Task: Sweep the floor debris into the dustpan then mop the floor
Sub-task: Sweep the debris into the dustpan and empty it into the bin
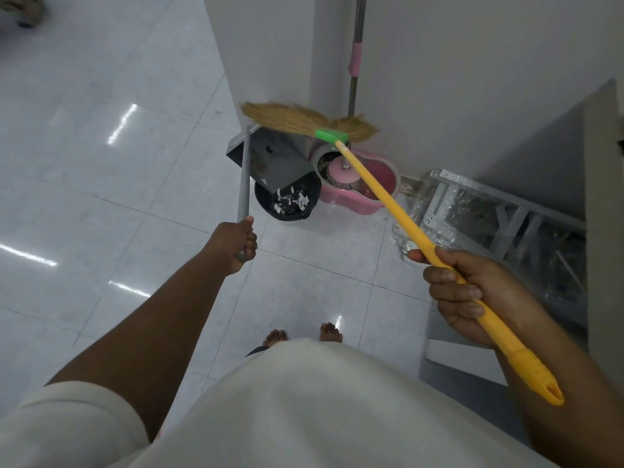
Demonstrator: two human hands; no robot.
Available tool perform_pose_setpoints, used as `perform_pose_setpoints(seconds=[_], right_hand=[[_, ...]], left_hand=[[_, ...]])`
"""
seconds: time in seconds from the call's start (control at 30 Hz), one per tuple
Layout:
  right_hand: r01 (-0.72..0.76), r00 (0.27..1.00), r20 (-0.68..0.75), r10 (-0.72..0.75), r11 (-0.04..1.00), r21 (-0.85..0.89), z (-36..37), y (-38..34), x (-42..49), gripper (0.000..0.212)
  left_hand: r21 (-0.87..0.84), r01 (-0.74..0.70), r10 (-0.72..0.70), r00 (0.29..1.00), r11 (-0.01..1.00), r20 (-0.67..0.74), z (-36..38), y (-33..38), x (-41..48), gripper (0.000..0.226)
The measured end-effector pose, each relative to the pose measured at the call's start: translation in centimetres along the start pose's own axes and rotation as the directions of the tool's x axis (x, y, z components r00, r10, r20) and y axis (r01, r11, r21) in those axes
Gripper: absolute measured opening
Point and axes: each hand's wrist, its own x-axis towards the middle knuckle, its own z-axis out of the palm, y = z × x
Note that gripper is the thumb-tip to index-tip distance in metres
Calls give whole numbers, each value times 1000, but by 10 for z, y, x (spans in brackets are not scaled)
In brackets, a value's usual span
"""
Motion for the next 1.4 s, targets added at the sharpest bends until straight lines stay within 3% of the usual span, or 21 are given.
perform_pose_setpoints(seconds=[0.73,1.17,1.4], right_hand=[[-27,999,19,27,1000,-13,-17,-5,-4,29],[-31,999,22,31,999,-14,-20,-4,-4,29],[-60,998,-3,60,997,-42,-15,0,0,30]], left_hand=[[-72,-21,22,1000,997,7,0,2,-10,26],[-252,-15,28,998,968,48,-2,7,-17,29],[-471,1,64,991,882,121,-4,47,-28,18]])
